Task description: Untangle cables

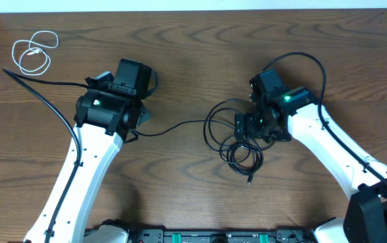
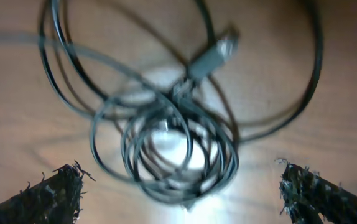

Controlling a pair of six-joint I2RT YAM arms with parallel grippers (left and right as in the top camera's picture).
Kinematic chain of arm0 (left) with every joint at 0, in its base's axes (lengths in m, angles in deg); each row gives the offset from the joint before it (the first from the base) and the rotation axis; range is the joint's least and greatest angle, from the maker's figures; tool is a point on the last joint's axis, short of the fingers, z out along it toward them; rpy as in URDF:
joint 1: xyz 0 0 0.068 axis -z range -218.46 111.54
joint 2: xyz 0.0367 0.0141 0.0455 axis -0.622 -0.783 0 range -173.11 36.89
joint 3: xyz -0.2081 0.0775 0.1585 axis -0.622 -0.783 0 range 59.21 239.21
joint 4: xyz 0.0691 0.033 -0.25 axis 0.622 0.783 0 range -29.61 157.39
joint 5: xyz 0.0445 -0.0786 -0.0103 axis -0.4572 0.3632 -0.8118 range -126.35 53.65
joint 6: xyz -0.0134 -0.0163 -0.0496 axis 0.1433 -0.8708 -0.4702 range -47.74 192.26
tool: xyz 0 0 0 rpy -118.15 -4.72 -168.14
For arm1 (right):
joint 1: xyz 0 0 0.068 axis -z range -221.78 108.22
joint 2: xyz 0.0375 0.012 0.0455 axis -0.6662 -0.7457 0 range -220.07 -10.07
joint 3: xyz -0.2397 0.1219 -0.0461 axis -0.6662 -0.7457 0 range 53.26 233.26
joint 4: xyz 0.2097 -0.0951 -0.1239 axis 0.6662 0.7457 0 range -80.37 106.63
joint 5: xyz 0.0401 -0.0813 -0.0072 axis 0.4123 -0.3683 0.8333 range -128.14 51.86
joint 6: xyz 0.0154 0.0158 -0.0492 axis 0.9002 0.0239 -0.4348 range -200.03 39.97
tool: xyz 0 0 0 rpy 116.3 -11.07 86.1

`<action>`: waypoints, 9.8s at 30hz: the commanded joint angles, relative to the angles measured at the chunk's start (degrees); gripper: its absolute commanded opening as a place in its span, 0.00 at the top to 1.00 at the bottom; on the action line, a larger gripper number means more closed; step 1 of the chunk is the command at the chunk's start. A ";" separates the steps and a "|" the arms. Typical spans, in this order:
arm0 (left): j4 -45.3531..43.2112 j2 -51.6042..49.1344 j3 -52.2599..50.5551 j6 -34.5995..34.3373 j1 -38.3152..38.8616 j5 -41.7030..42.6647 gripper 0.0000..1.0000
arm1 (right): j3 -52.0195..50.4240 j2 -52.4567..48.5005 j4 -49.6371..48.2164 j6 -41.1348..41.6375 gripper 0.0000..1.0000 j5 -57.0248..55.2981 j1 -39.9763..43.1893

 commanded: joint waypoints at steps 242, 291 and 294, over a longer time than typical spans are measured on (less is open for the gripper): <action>-28.68 11.85 41.94 13.68 4.15 35.69 0.93 | -0.98 -6.40 -29.40 15.50 0.64 8.46 -14.60; -29.53 11.91 41.94 15.34 4.15 35.80 0.93 | -1.03 -9.22 -24.11 21.09 0.98 11.15 -21.05; -27.54 11.93 41.94 15.56 4.11 34.14 0.92 | -0.98 -9.25 -19.96 21.11 0.99 4.74 -18.82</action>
